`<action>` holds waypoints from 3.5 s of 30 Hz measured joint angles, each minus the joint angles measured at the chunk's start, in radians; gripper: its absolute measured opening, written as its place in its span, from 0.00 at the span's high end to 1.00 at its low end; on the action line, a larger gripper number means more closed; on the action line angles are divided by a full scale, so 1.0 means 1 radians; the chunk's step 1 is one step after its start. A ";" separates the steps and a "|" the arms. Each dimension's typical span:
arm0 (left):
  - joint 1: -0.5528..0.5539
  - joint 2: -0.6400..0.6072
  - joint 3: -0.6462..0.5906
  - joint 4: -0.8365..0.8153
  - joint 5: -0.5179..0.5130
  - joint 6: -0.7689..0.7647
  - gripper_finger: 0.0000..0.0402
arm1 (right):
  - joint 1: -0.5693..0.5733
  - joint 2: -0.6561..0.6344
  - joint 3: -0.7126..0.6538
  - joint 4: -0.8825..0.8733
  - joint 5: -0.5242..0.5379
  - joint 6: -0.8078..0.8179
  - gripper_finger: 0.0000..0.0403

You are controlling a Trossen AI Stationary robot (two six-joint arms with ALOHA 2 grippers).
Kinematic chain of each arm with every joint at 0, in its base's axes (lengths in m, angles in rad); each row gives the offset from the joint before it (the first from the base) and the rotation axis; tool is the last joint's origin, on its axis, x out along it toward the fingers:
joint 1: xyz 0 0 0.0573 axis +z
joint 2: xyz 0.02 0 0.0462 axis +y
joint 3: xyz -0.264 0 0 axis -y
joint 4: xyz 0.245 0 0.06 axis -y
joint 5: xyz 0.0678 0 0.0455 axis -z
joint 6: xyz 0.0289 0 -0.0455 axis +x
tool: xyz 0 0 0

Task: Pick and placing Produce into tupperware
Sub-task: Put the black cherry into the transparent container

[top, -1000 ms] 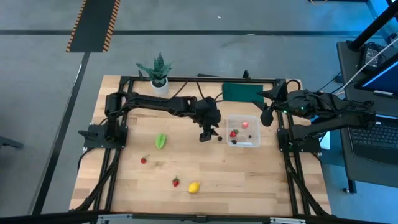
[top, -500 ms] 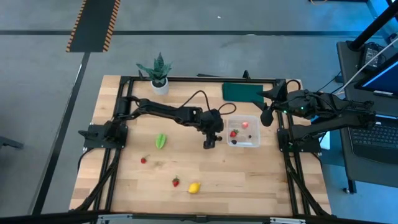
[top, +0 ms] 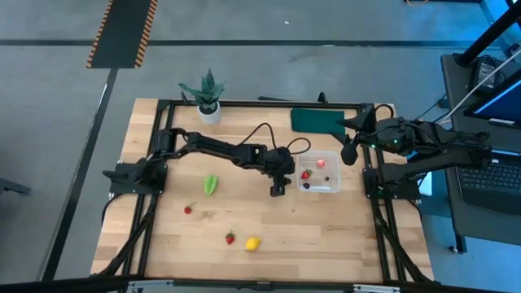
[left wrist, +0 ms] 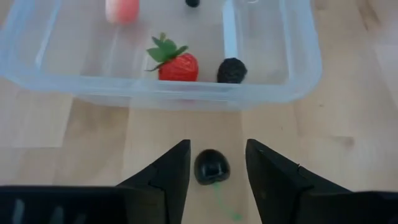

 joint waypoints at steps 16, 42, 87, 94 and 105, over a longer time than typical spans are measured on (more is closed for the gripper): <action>-0.010 0.027 0.000 0.023 -0.048 -0.026 0.57 | 0.000 0.000 0.000 -0.001 0.000 -0.008 0.49; -0.012 0.027 0.000 0.020 -0.030 -0.060 0.37 | 0.000 0.000 0.000 -0.033 0.000 0.015 0.49; -0.003 0.047 0.000 0.032 -0.034 -0.087 0.47 | 0.000 0.000 0.000 -0.034 0.000 -0.012 0.49; -0.003 0.063 0.000 0.032 -0.018 -0.106 0.47 | 0.000 0.000 0.000 -0.034 0.000 -0.012 0.49; -0.003 0.099 0.000 0.070 -0.021 -0.110 0.50 | 0.000 0.000 0.000 -0.034 0.000 -0.011 0.49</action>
